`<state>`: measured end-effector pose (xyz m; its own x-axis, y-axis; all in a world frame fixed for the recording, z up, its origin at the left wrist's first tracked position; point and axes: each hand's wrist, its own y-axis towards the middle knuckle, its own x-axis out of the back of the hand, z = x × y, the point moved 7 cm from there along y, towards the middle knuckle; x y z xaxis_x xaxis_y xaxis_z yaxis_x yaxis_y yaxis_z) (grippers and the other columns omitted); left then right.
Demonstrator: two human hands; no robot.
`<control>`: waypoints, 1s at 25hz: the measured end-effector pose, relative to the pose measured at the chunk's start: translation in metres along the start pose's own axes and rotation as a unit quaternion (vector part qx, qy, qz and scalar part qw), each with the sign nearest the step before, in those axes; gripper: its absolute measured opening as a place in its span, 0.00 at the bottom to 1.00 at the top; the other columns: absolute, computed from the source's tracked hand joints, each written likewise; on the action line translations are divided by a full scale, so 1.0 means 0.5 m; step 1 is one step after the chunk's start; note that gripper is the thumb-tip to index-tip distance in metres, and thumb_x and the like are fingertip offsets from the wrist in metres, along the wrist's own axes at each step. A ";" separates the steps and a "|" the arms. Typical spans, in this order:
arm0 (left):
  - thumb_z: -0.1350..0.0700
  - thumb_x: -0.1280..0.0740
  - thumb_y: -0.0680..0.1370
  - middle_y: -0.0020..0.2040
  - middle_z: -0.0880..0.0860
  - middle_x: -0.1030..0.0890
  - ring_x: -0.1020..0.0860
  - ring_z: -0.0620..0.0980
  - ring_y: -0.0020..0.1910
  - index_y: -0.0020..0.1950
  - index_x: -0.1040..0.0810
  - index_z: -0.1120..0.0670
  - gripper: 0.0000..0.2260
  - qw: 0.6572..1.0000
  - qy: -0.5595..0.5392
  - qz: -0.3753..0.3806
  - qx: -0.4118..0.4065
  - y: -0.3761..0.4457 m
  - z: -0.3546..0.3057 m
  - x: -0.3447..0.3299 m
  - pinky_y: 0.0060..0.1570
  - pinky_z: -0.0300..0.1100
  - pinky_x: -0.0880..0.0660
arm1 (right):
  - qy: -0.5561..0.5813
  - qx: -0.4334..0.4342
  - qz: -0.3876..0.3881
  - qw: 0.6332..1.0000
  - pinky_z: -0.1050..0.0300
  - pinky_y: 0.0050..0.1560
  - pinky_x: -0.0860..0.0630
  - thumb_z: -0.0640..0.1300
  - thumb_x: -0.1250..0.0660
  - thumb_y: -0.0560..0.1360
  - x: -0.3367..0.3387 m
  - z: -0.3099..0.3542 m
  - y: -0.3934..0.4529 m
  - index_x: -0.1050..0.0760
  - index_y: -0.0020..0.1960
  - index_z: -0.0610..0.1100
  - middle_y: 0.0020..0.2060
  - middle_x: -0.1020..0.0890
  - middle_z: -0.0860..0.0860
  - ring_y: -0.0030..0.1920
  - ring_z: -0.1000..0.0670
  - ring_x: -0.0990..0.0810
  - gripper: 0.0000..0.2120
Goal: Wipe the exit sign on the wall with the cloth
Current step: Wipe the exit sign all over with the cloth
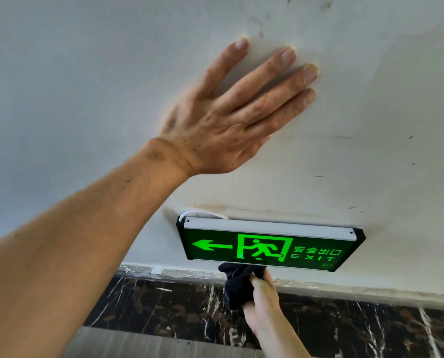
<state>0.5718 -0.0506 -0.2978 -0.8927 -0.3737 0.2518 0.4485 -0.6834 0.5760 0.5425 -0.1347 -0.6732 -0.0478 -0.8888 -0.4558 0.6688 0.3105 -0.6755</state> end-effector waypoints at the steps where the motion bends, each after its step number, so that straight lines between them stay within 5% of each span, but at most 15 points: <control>1: 0.54 0.42 0.80 0.72 0.55 0.28 0.29 0.58 0.69 0.74 0.30 0.56 0.22 1.000 0.000 -0.001 0.000 -0.001 0.000 0.000 0.66 0.62 0.38 | -0.016 -0.004 0.003 1.000 0.44 0.42 0.25 0.30 0.48 0.77 -0.012 -0.013 0.004 0.30 0.53 0.32 0.45 0.18 0.28 0.45 0.29 0.19 0.10; 6: 0.54 0.42 0.80 0.72 0.54 0.28 0.29 0.57 0.70 0.74 0.31 0.56 0.22 1.000 -0.002 0.000 -0.002 -0.002 -0.002 -0.002 0.66 0.61 0.38 | -0.051 -0.034 -0.026 0.998 0.47 0.36 0.29 0.29 0.47 0.76 -0.071 -0.072 0.003 0.31 0.48 0.29 0.43 0.18 0.27 0.34 0.38 0.25 0.07; 12: 0.55 0.42 0.80 0.71 0.53 0.27 0.28 0.56 0.69 0.74 0.30 0.55 0.21 1.000 -0.015 -0.006 0.002 -0.001 0.000 -0.001 0.67 0.60 0.39 | -0.092 -0.096 -0.013 0.991 0.48 0.43 0.28 0.29 0.44 0.76 -0.139 -0.122 -0.007 0.22 0.44 0.42 0.40 0.18 0.37 0.39 0.41 0.22 0.14; 18: 0.55 0.43 0.80 0.71 0.53 0.27 0.28 0.56 0.69 0.74 0.30 0.55 0.21 1.000 -0.012 -0.002 -0.001 0.000 -0.001 -0.003 0.67 0.60 0.38 | -0.208 -0.153 0.167 0.951 0.50 0.48 0.20 0.29 0.39 0.75 -0.198 -0.149 -0.063 0.19 0.53 0.44 0.49 0.15 0.38 0.46 0.41 0.17 0.16; 21: 0.55 0.43 0.80 0.71 0.53 0.27 0.28 0.56 0.69 0.74 0.30 0.55 0.21 1.000 -0.004 -0.001 0.002 0.001 0.000 -0.001 0.67 0.60 0.38 | -0.137 -0.153 0.192 0.960 0.45 0.50 0.20 0.31 0.36 0.75 -0.177 -0.131 -0.100 0.18 0.53 0.42 0.48 0.15 0.37 0.47 0.38 0.16 0.13; 25: 0.54 0.42 0.80 0.72 0.54 0.29 0.29 0.57 0.70 0.75 0.31 0.55 0.22 1.000 0.001 0.004 -0.003 0.000 -0.003 -0.003 0.67 0.60 0.38 | -0.015 -0.061 0.088 0.994 0.44 0.50 0.22 0.31 0.36 0.75 -0.061 -0.051 -0.107 0.20 0.55 0.39 0.45 0.15 0.34 0.44 0.37 0.16 0.12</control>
<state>0.5732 -0.0510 -0.2992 -0.8889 -0.3802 0.2556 0.4563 -0.6837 0.5696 0.4894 -0.1155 -0.6381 0.0858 -0.8256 -0.5576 0.5700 0.4997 -0.6522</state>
